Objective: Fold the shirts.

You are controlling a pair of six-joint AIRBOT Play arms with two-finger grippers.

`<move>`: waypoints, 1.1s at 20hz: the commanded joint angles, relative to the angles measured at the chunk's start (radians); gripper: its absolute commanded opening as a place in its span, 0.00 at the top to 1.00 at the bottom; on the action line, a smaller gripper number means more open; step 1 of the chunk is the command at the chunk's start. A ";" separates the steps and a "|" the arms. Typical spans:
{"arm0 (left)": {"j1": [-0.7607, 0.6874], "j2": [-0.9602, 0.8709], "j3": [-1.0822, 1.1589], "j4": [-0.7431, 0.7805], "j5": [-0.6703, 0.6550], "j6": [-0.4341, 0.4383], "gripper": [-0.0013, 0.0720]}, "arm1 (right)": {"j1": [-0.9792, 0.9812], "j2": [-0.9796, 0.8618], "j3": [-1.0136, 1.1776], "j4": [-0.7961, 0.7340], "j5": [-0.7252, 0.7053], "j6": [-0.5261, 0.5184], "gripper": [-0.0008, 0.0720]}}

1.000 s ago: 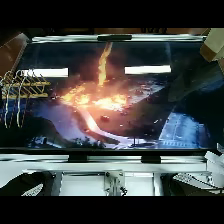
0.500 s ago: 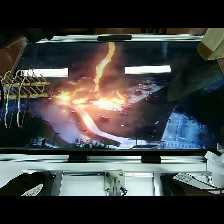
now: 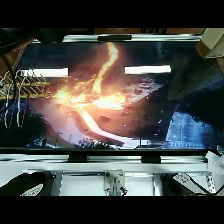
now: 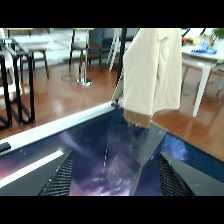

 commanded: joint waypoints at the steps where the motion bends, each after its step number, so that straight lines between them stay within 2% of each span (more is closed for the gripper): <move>1: 0.000 -0.042 0.000 0.010 0.000 0.003 0.17 | 0.000 0.064 0.000 0.056 0.105 0.002 0.29; 2: 0.000 -0.053 0.000 0.010 0.001 0.003 0.17 | -0.001 0.071 0.000 0.062 0.130 0.002 0.29; 3: 0.000 -0.064 0.000 0.010 0.000 0.003 0.17 | -0.001 0.072 0.000 0.082 0.162 0.002 0.07; 4: 0.000 -0.071 0.000 0.009 0.001 0.003 0.17 | -0.001 0.072 0.000 0.113 0.208 0.000 0.06; 6: 0.000 -0.082 0.000 0.010 0.002 0.003 0.17 | 0.000 0.083 0.000 0.201 0.270 -0.014 0.06; 11: 0.000 -0.082 0.000 0.010 0.001 0.003 0.17 | 0.000 0.140 0.000 0.379 0.306 -0.070 0.06; 14: 0.000 -0.082 0.000 0.010 0.001 0.003 0.17 | 0.000 0.174 0.000 0.491 0.481 -0.097 0.07; 16: 0.000 -0.081 0.000 0.024 -0.005 0.003 0.17 | 0.000 0.175 0.000 0.643 0.653 -0.206 0.07; 18: 0.000 -0.079 0.000 0.063 -0.046 0.003 0.17 | 0.000 0.169 0.000 0.755 0.807 -0.269 0.07; 21: 0.000 -0.078 0.000 0.167 -0.193 -0.015 0.17 | 0.000 0.167 -0.005 0.811 0.983 -0.343 0.07; 22: 0.000 -0.079 0.000 0.239 -0.273 -0.065 0.17 | 0.000 0.167 -0.023 0.839 1.033 -0.373 0.07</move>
